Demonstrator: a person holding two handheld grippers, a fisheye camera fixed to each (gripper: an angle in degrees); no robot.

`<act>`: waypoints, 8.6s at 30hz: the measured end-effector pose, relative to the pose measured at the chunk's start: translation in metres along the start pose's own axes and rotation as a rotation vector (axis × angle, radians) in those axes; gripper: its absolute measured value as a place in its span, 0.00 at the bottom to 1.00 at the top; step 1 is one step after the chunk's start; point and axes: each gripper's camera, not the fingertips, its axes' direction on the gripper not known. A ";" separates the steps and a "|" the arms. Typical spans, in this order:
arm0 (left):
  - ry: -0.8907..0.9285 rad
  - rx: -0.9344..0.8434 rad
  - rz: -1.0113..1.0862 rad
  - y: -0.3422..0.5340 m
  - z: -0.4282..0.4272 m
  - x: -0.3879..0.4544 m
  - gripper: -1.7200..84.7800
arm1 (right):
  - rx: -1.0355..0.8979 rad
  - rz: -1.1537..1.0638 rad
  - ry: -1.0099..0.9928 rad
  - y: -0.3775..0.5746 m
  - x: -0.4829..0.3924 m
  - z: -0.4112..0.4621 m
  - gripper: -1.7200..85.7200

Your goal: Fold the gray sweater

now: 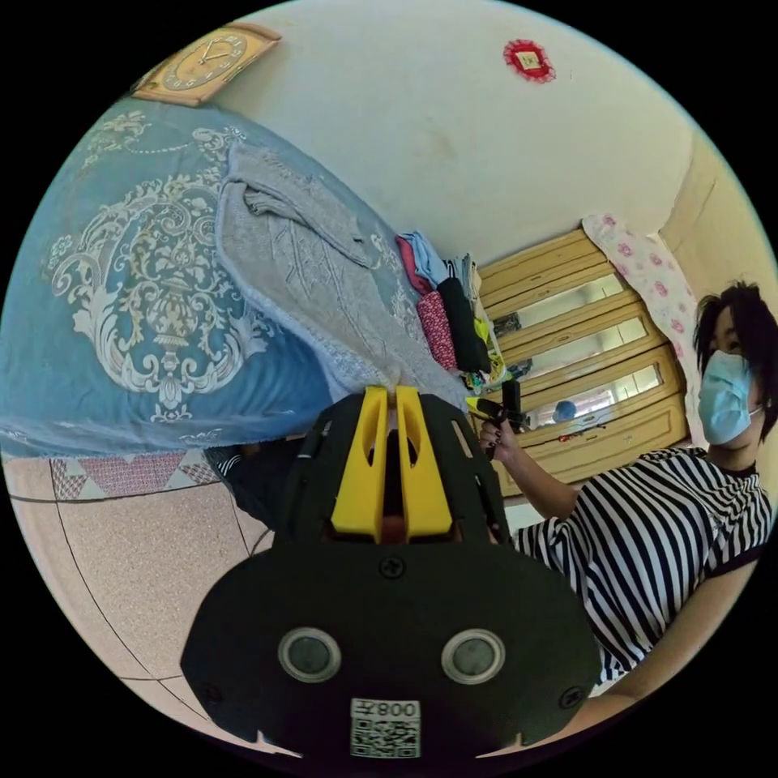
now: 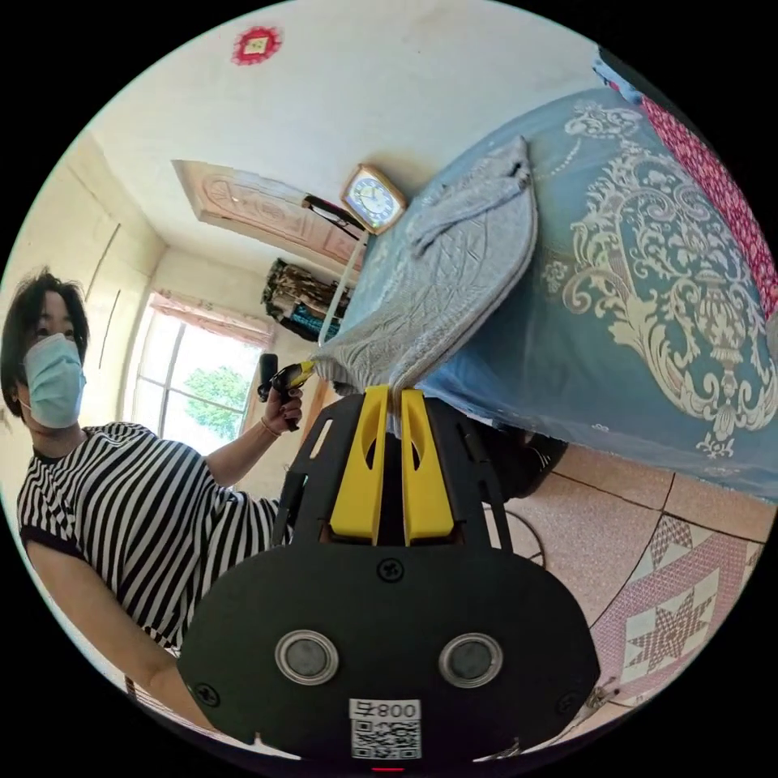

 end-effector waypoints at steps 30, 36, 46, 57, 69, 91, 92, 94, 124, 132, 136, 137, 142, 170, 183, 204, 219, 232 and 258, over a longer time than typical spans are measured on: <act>0.201 0.165 -0.174 0.134 -0.096 0.039 0.04 | -0.059 0.012 -0.030 0.057 -0.069 -0.023 0.04; 0.191 0.179 -0.110 0.063 -0.102 0.046 0.04 | -0.041 -0.031 -0.016 -0.019 -0.079 -0.026 0.04; 0.123 0.158 -0.130 -0.092 -0.086 0.035 0.04 | -0.078 0.015 0.005 -0.190 -0.063 -0.011 0.05; 0.060 0.088 -0.412 -0.213 -0.031 -0.015 0.06 | -0.154 0.363 -0.041 -0.318 0.010 0.039 0.06; -0.027 0.222 -0.295 -0.280 -0.024 0.052 0.11 | 0.129 0.167 0.156 -0.361 -0.079 0.034 0.11; -0.625 -0.007 0.089 -0.397 0.053 0.213 0.04 | -0.102 -0.133 0.618 -0.440 -0.210 0.134 0.03; -0.614 0.011 0.068 -0.400 0.050 0.213 0.04 | -0.089 -0.111 0.595 -0.442 -0.208 0.130 0.03; -0.629 0.028 0.029 -0.406 0.050 0.210 0.05 | -0.074 -0.077 0.596 -0.446 -0.205 0.129 0.03; -0.691 -0.008 -0.145 -0.394 0.048 0.208 0.06 | -0.111 0.151 0.661 -0.420 -0.190 0.114 0.05; -0.677 0.098 -0.067 -0.374 0.039 0.232 0.10 | -0.011 0.116 0.750 -0.407 -0.216 0.105 0.09; -0.693 -0.030 0.116 -0.374 0.070 0.249 0.11 | -0.044 -0.101 0.785 -0.411 -0.254 0.135 0.09; -0.735 -0.082 0.148 -0.375 0.082 0.250 0.11 | -0.095 -0.160 0.794 -0.413 -0.259 0.151 0.08; -0.841 -0.203 0.150 -0.371 0.107 0.236 0.07 | -0.312 -0.166 0.916 -0.414 -0.236 0.199 0.03; -0.544 -0.096 -0.140 -0.182 -0.029 0.158 0.16 | -0.143 0.104 0.397 -0.235 -0.156 0.032 0.13; -0.438 -0.114 -0.282 -0.113 -0.053 0.101 0.12 | -0.111 0.178 0.348 -0.176 -0.106 0.017 0.11; -0.116 0.109 -0.153 -0.050 -0.157 0.123 0.03 | -0.101 0.051 0.180 -0.153 -0.129 -0.064 0.05; -0.039 0.104 -0.148 -0.011 -0.208 0.149 0.03 | -0.133 0.099 0.101 -0.122 -0.143 -0.111 0.04; -0.015 0.214 -0.046 -0.175 -0.209 0.146 0.03 | -0.069 -0.010 0.142 -0.297 -0.140 -0.121 0.04; -0.160 0.180 -0.166 -0.508 -0.123 0.080 0.03 | -0.085 0.136 0.185 -0.628 -0.027 -0.062 0.04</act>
